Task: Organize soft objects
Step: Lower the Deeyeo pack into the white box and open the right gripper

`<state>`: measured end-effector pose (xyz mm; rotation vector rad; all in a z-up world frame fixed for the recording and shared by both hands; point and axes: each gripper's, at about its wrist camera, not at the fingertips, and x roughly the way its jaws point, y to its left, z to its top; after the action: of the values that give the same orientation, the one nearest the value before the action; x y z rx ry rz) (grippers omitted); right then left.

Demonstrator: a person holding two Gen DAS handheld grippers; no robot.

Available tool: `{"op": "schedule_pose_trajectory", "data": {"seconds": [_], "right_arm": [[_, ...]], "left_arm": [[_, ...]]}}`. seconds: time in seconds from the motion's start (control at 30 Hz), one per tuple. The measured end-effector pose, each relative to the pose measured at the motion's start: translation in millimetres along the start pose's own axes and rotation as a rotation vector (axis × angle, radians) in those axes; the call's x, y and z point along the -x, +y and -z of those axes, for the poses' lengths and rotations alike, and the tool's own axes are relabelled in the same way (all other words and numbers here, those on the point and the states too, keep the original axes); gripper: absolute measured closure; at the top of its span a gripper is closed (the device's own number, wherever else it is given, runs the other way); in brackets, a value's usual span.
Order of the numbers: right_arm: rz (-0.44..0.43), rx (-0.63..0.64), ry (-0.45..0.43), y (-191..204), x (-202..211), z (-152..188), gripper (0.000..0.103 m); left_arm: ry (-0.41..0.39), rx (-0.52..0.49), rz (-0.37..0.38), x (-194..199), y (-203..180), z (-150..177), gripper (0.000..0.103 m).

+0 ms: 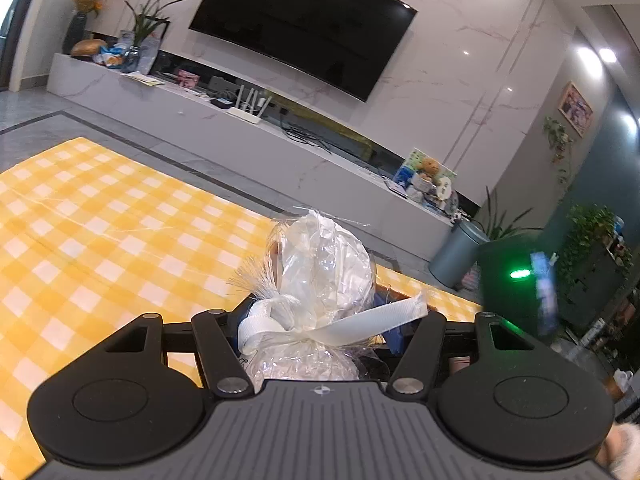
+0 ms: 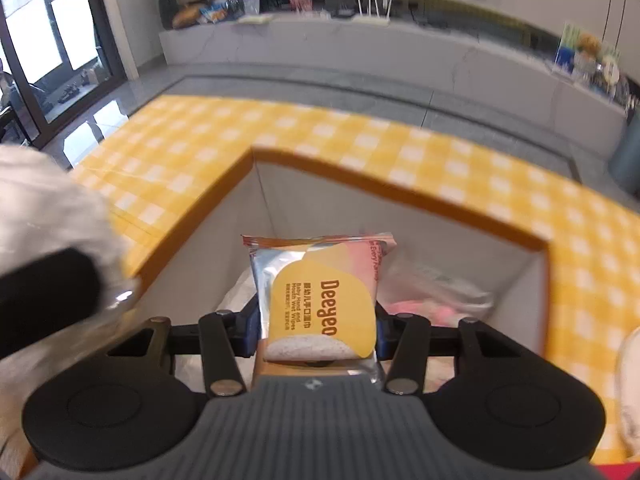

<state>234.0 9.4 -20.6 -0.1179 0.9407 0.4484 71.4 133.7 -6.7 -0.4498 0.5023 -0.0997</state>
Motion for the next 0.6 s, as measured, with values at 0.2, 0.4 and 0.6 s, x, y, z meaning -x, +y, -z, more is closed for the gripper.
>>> {"op": "schedule_pose_trajectory", "data": {"seconds": [0.2, 0.4, 0.6], "right_arm": [[0.003, -0.054, 0.036, 17.5, -45.4, 0.9, 0.052], [0.059, 0.037, 0.055, 29.4, -78.5, 5.9, 0.043], [0.077, -0.025, 0.081, 15.4, -77.2, 3.3, 0.024]], "left_arm": [[0.008, 0.044, -0.007, 0.4, 9.9, -3.4, 0.034], [0.011, 0.013, -0.068, 0.8, 2.5, -1.9, 0.034], [-0.010, 0.009, -0.068, 9.3, -1.2, -3.8, 0.034]]}}
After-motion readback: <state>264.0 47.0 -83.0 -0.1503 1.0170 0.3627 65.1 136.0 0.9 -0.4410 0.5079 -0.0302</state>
